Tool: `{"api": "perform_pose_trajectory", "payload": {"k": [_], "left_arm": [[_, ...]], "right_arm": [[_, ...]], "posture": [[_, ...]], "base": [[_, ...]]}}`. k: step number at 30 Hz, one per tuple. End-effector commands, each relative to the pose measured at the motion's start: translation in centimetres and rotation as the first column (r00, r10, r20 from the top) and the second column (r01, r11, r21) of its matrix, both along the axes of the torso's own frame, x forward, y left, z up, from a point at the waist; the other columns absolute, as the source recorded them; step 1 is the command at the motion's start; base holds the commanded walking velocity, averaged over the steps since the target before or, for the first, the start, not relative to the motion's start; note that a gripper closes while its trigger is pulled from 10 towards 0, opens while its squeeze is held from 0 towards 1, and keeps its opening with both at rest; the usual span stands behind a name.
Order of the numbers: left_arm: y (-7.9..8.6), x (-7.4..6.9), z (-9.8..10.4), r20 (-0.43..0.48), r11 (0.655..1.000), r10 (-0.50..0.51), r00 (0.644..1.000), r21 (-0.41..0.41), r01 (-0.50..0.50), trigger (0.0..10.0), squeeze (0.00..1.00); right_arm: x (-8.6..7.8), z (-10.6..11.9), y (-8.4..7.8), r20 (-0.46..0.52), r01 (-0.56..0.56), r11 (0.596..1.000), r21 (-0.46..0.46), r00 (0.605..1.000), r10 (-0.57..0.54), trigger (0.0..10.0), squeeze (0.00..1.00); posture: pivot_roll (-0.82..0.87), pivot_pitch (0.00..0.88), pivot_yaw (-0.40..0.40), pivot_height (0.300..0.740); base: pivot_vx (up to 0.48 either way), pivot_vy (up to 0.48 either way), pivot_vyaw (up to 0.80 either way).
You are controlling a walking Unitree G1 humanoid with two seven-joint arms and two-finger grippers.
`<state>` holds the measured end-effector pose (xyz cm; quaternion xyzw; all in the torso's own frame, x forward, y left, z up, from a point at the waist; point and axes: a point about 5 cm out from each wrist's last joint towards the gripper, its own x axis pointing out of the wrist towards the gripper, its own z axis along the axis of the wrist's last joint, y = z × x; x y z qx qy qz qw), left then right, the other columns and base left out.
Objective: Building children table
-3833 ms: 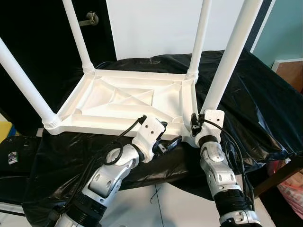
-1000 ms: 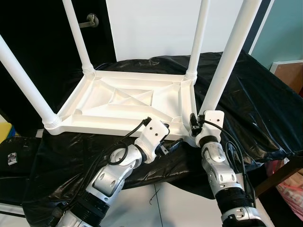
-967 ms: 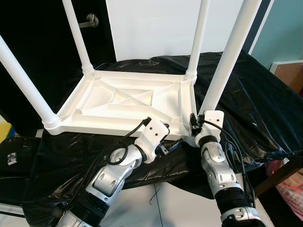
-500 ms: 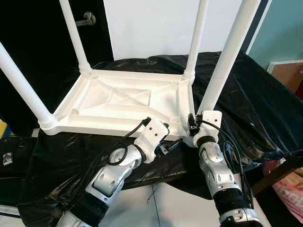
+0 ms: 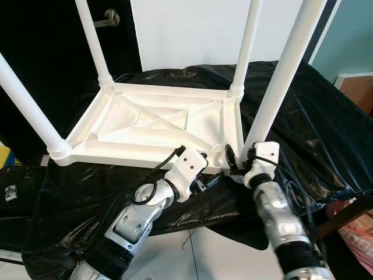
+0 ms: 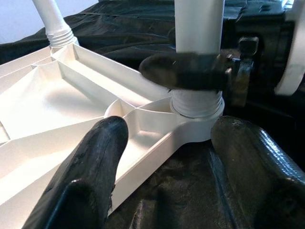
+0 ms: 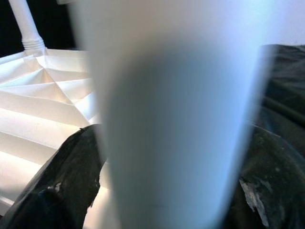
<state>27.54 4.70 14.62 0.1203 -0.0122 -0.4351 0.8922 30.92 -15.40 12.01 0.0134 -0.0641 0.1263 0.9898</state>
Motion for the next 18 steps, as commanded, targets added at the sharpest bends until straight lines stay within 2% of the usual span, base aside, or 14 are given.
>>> {"api": "perform_pose_trajectory", "payload": {"k": [1,2,3,5,7,12,14,18], "left_arm": [[-0.5,-0.6,-0.2,-0.016,0.994,-0.111,0.994,0.023,0.111,10.0,0.00],[-0.5,-0.6,-0.2,-0.016,0.994,-0.111,0.994,0.023,0.111,10.0,0.00],[-0.6,-0.6,-0.2,-0.014,0.993,-0.117,0.993,0.021,0.118,10.0,0.00],[-0.7,-0.6,-0.2,-0.014,0.992,-0.120,0.993,0.020,0.121,10.0,0.00],[-0.8,-0.6,-0.2,-0.015,0.992,-0.125,0.992,0.020,0.125,10.0,0.00],[-0.9,-0.6,-0.2,-0.015,0.991,-0.129,0.992,0.019,0.130,10.0,0.00],[-1.0,-0.6,-0.2,-0.014,0.991,-0.131,0.991,0.019,0.131,10.0,0.00],[-0.9,-0.7,-0.2,-0.014,0.992,-0.126,0.992,0.019,0.126,10.0,0.00]], "right_arm": [[0.2,-0.1,0.1,-0.001,-0.069,0.998,-0.005,0.998,0.069,10.0,0.69],[0.2,-0.1,0.1,-0.001,-0.069,0.998,-0.005,0.998,0.069,10.0,0.69],[0.5,0.2,0.1,-0.009,-0.165,0.985,-0.044,0.986,0.165,10.0,0.00],[0.6,0.2,0.1,-0.016,-0.203,0.978,-0.056,0.979,0.203,10.0,0.00],[1.2,0.4,0.2,-0.040,-0.286,0.953,-0.103,0.958,0.284,10.0,0.00],[1.5,0.6,0.0,-0.044,-0.335,0.933,-0.134,0.942,0.332,10.0,0.00],[2.0,0.6,0.0,-0.060,-0.362,0.918,-0.164,0.932,0.357,0.0,0.00],[2.3,0.1,-0.6,-0.102,-0.377,0.908,-0.182,0.926,0.364,0.0,0.00]], "posture": [[0.01,0.000,-0.020,0.740],[0.01,0.000,-0.020,0.740],[0.00,0.000,-0.015,0.740],[0.00,0.000,-0.015,0.740],[0.00,0.000,-0.011,0.740],[0.00,0.000,-0.010,0.740],[0.00,0.000,-0.014,0.740],[0.01,0.000,-0.020,0.740]], "base": [[0.000,0.000,0.00],[0.000,0.000,0.00],[0.000,0.000,0.00],[0.000,0.000,0.00],[0.000,0.000,0.00],[0.000,0.000,0.00],[0.000,0.000,0.00],[0.000,0.000,0.00]]}}
